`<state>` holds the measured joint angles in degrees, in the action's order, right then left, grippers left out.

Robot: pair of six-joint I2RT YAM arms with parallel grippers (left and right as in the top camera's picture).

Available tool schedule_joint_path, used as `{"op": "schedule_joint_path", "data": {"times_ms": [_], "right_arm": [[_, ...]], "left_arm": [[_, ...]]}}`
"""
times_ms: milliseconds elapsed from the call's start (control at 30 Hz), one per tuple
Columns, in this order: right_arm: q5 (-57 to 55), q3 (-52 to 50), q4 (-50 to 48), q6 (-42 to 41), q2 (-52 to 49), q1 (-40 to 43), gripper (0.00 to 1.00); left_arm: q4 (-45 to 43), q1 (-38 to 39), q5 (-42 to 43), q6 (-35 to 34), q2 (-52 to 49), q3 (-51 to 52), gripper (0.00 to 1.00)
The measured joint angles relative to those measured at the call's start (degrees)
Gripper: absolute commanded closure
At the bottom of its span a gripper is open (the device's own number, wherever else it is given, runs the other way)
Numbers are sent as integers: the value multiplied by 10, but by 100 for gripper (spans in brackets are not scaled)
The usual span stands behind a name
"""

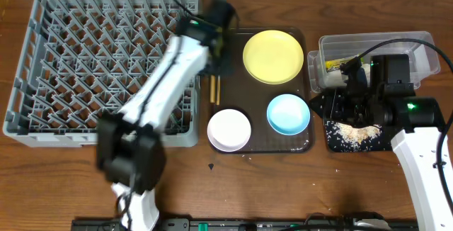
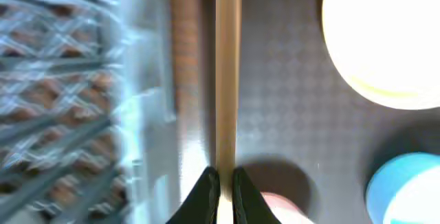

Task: Sort waste into correct bins and load items into the dishwasher
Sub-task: 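Insert the chopstick into the dish rack with the left gripper, then grasp the second wooden chopstick with the left gripper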

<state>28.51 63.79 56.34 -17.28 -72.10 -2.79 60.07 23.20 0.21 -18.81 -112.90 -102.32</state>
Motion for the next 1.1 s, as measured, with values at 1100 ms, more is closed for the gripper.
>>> {"op": "schedule_joint_path", "data": {"times_ms": [1100], "right_arm": [[0, 0, 1, 0, 0, 0, 58]], "left_arm": [[-43, -69, 14, 63, 68, 83, 66]]}}
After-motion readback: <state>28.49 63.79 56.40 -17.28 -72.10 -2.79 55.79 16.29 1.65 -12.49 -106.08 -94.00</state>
